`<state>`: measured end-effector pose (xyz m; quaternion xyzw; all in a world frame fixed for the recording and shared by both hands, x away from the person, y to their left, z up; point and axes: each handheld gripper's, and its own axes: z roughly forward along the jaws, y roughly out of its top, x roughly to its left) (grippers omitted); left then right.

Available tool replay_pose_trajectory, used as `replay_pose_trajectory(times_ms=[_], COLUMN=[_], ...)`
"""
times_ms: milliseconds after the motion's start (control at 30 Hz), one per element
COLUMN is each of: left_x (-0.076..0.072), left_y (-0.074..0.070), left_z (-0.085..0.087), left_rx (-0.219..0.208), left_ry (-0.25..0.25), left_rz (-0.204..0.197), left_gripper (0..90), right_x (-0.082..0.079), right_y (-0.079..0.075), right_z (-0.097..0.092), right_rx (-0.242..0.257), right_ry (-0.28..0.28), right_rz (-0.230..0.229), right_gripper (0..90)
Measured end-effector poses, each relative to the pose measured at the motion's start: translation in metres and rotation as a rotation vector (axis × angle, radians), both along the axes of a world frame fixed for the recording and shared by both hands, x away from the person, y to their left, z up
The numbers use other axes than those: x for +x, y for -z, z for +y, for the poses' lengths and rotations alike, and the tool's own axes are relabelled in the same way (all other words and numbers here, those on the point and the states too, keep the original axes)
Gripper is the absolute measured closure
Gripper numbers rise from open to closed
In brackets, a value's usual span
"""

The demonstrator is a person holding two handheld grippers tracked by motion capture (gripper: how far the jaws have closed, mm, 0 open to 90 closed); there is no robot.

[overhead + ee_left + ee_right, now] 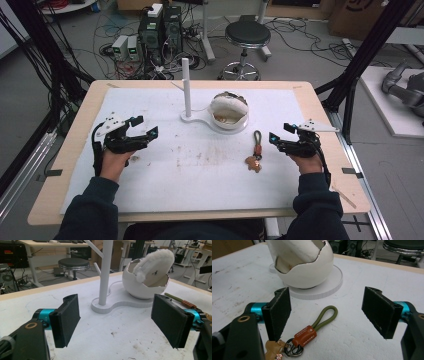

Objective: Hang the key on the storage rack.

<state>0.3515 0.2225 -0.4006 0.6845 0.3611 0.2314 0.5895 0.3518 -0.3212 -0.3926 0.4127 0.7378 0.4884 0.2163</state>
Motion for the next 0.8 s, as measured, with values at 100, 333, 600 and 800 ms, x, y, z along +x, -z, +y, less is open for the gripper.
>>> replay_pose_trajectory(times_ms=[100, 333, 600, 800], left_x=[0.002, 0.003, 0.001, 0.003], left_y=[0.002, 0.006, 0.009, 0.011], left_z=[0.000, 0.000, -0.006, -0.005], left_rx=[0.003, 0.007, 0.045, 0.051], left_ry=[0.001, 0.006, 0.020, 0.016], left_rz=[0.011, 0.034, 0.052, 0.059], left_gripper=[22.7, 23.3, 25.3, 25.8], right_x=[0.001, 0.003, 0.014, 0.022], right_y=[0.002, 0.006, 0.028, 0.041], right_z=[0.000, 0.007, 0.025, 0.036], right_rx=[0.011, 0.006, -0.084, -0.144], right_ry=[0.009, -0.012, -0.036, 0.005], right_rz=[0.012, 0.041, 0.177, 0.249], right_gripper=[24.7, 35.3, 60.5, 68.4])
